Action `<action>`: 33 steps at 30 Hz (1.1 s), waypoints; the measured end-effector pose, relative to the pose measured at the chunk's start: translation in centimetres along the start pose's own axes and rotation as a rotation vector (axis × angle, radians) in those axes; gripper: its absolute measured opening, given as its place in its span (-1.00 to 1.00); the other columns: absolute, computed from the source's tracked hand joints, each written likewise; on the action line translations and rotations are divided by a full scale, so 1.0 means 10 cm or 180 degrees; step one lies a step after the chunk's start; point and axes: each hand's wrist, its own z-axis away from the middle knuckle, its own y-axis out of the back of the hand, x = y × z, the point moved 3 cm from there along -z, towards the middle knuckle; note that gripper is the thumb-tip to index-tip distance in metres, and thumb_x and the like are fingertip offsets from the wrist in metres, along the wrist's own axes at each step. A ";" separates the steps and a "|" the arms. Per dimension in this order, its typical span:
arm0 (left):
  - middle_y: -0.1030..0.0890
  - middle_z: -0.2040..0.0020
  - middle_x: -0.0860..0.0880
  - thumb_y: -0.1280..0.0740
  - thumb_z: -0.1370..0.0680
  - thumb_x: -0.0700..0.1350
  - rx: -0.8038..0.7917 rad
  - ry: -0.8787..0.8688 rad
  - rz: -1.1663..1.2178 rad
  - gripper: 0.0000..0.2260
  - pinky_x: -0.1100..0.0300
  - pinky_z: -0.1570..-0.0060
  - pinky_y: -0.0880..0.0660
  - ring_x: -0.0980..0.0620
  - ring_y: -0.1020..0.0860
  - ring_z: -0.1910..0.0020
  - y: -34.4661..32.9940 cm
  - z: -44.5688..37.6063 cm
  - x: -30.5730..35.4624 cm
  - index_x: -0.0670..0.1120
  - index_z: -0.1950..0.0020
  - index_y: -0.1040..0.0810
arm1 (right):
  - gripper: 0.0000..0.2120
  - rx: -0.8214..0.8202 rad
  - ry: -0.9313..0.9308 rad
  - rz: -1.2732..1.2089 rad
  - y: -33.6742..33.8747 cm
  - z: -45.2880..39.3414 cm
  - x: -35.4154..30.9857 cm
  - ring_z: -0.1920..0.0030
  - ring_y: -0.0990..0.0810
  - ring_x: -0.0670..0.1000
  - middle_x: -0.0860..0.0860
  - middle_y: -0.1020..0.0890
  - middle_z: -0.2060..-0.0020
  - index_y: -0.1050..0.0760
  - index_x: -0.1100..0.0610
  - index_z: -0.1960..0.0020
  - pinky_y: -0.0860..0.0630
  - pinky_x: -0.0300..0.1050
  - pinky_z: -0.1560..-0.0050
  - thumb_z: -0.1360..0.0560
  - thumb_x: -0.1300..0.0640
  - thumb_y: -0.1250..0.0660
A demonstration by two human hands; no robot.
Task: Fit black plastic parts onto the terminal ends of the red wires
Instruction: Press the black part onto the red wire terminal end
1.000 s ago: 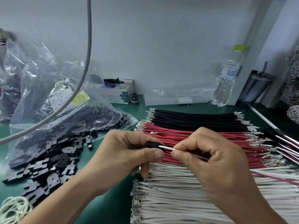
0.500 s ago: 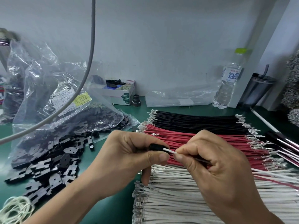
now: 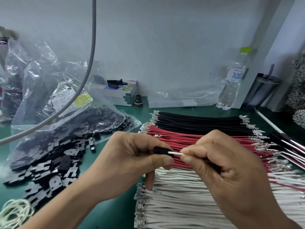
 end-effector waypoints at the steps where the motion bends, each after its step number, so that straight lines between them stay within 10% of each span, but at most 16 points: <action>1: -0.72 0.27 -0.08 -0.53 -0.46 -0.17 0.0012 -0.0004 -0.0008 -0.87 0.37 0.52 -0.43 0.01 -0.59 0.54 0.00 0.00 0.00 -0.15 0.01 -0.76 | -0.88 -0.0021 0.0009 0.0044 -0.01 0.00 0.00 0.20 -0.59 -0.12 -0.13 -0.58 0.21 -0.71 0.07 0.07 -0.46 -0.30 0.24 -0.53 0.05 -0.43; 28: -0.72 0.25 -0.20 -0.59 -0.41 -0.04 0.0344 -0.0069 0.0266 -0.80 0.21 0.52 -0.43 -0.12 -0.61 0.52 0.09 -0.03 -0.05 -0.10 0.03 -0.77 | -0.72 -0.0230 0.0132 0.0866 0.01 -0.02 0.05 0.09 -0.56 -0.05 -0.13 -0.56 0.08 -0.64 0.04 -0.04 -0.48 -0.09 0.15 -0.60 -0.10 -0.23; 33: -0.74 -0.04 -0.03 -0.58 -0.43 -0.09 0.0194 0.0142 -0.0507 -0.60 0.20 0.26 -0.63 -0.06 -0.72 0.15 0.57 -0.02 0.05 0.15 -0.23 -0.68 | -0.66 -0.0268 -0.0061 0.1188 0.08 -0.06 0.07 0.37 -0.45 -0.09 -0.15 -0.50 0.27 -0.66 0.07 -0.01 -0.42 -0.13 0.47 -0.62 -0.06 -0.15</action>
